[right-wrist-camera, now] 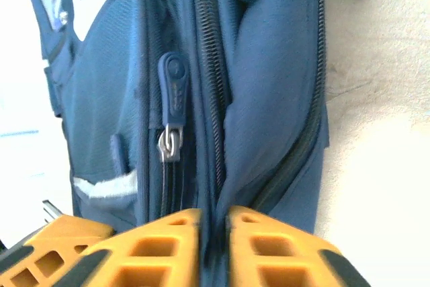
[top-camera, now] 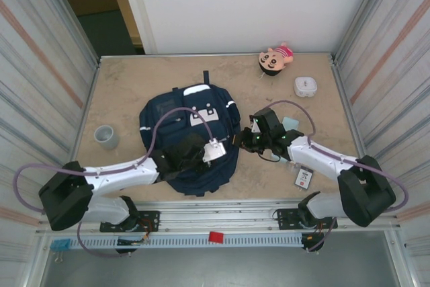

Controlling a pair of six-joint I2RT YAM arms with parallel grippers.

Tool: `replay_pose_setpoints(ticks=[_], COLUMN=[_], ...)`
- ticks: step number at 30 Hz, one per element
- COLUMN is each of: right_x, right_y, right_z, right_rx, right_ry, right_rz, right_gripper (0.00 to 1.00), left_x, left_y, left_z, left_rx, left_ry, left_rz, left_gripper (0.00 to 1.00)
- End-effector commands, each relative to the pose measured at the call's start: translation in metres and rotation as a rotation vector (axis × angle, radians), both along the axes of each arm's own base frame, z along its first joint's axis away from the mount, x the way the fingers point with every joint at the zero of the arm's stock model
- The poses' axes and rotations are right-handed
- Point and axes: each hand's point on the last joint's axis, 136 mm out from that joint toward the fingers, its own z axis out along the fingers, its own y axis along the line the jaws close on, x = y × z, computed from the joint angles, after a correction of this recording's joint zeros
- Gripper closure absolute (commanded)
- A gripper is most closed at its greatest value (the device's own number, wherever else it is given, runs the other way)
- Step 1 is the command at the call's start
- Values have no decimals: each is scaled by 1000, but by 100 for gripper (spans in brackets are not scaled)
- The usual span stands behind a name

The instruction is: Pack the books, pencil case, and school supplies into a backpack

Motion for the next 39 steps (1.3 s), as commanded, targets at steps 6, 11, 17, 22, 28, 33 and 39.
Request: replay_pose_setpoints(ticks=[6, 11, 17, 22, 28, 33, 39], right_x=[10, 8, -7, -27, -39, -41, -43], right_y=[-20, -9, 7, 28, 45, 57, 66], right_z=[58, 92, 92, 95, 80, 72, 66], right_rx=[-39, -128, -243, -162, -108, -74, -19], right_ry=[-310, -628, -841, -945, -916, -894, -862], right_rz=[61, 311, 645, 822, 923, 978, 1023], right_gripper=[57, 51, 51, 51, 51, 52, 61], left_x=[-10, -23, -32, -30, -28, -24, -21], left_y=[20, 39, 54, 56, 50, 49, 49], left_z=[80, 108, 137, 144, 150, 153, 155], left_rx=[-263, -338, -401, -393, -427, -442, -444], left_ry=[-37, -49, -46, -61, -65, -80, -94], left_rz=[-112, -195, -251, -252, -268, -262, -252], left_gripper=[100, 100, 100, 100, 100, 100, 100])
